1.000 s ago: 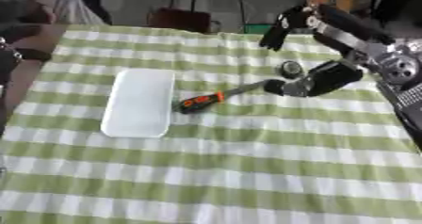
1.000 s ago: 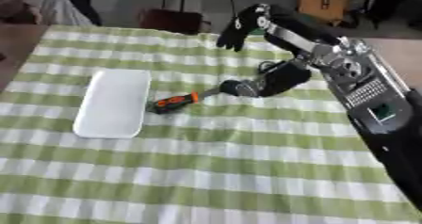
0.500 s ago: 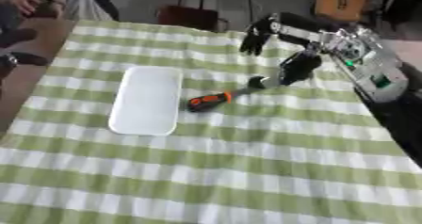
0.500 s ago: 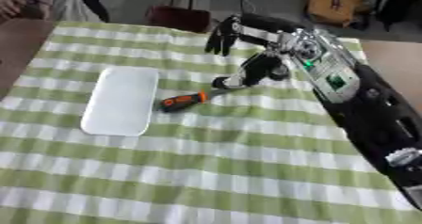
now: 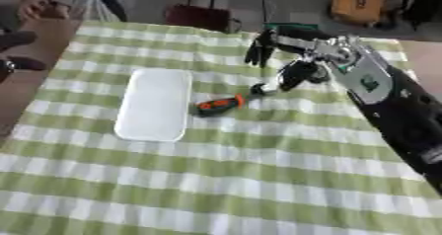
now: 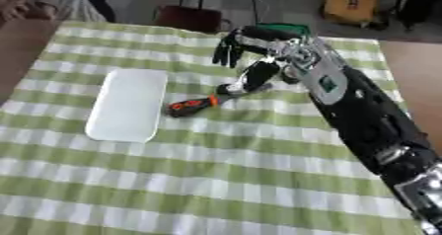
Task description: Pick up objects on the table and place them in the box.
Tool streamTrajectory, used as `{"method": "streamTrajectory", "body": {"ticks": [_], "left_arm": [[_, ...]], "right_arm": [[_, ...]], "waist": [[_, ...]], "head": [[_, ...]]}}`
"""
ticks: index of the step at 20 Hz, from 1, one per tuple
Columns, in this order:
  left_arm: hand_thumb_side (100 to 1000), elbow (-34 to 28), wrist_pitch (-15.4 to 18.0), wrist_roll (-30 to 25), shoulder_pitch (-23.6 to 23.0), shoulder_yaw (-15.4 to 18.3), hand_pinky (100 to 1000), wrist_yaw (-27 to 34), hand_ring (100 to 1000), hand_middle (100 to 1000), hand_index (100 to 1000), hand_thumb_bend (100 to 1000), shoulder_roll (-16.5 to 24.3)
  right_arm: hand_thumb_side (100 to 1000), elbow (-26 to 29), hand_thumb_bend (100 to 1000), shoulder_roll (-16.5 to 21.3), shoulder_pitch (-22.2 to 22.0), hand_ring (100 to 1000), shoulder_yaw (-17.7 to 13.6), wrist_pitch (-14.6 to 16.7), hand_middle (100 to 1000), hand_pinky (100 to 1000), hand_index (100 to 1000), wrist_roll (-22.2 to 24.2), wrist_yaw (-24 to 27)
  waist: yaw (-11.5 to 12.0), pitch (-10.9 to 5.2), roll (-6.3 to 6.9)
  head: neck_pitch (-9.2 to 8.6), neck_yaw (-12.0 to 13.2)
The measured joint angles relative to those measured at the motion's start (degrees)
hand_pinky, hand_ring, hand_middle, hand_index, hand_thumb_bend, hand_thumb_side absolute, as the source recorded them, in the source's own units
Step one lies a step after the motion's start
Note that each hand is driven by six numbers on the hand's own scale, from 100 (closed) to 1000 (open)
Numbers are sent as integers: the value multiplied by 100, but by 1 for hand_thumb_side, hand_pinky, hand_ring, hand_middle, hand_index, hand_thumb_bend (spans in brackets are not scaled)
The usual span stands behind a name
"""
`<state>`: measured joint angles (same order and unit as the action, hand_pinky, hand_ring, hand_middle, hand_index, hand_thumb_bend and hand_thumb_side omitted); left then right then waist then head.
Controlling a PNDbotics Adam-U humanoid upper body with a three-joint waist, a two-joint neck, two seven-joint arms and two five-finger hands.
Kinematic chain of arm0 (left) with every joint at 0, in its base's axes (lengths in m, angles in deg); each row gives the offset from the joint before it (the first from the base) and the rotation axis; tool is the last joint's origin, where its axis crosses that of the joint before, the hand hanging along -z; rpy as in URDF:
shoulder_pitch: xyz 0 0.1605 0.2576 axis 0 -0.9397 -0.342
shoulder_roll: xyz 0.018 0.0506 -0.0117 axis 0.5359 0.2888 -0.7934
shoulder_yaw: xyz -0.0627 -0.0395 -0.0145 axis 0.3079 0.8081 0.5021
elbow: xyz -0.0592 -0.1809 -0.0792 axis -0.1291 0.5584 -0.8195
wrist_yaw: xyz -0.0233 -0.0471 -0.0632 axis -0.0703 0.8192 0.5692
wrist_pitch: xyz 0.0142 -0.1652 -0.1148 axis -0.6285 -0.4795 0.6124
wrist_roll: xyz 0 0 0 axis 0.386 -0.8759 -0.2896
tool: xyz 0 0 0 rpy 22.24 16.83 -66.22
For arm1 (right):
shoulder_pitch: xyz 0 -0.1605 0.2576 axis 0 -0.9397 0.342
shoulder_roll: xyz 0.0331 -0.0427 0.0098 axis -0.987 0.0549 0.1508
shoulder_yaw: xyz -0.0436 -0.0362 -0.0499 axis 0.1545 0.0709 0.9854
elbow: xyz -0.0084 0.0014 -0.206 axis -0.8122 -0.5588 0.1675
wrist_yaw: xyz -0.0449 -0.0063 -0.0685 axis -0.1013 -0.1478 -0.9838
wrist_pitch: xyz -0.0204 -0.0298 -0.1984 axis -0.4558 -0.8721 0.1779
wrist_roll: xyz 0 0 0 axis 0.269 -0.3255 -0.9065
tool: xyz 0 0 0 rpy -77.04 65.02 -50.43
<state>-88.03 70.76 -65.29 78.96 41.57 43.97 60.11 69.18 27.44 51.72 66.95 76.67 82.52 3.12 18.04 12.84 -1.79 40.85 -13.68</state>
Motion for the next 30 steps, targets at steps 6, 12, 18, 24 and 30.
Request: {"method": "streamTrajectory", "body": {"ticks": [6, 12, 18, 24, 30], "left_arm": [[768, 0, 3, -4, 0, -12, 626, 0, 792, 862, 841, 611, -1], [768, 0, 12, -13, 1, -13, 627, 0, 792, 862, 841, 612, -2], [768, 0, 17, -19, 6, -13, 628, 0, 792, 861, 841, 612, -2], [767, 0, 18, -19, 14, -13, 628, 0, 792, 861, 841, 612, -2], [771, 0, 18, -20, 21, -13, 628, 0, 791, 859, 841, 607, -2]], "right_arm": [[272, -207, 538, -230, 18, 599, 37, -29, 581, 706, 720, -19, -73], [271, -370, 533, -460, 64, 598, 103, -17, 579, 705, 716, 33, -142], [266, -428, 523, -619, 82, 600, 180, 37, 578, 705, 710, 99, -246], [265, -559, 516, -765, 36, 601, 247, 91, 578, 706, 711, 165, -358], [266, -581, 501, -783, 35, 604, 253, 150, 579, 710, 710, 151, -442]], "waist": [[-8, 0, 27], [-5, 0, 27], [-5, 2, 25], [3, 3, 26], [27, 3, 28]], "head": [[2, -7], [17, -33], [48, -49], [50, -51], [51, -55]]}}
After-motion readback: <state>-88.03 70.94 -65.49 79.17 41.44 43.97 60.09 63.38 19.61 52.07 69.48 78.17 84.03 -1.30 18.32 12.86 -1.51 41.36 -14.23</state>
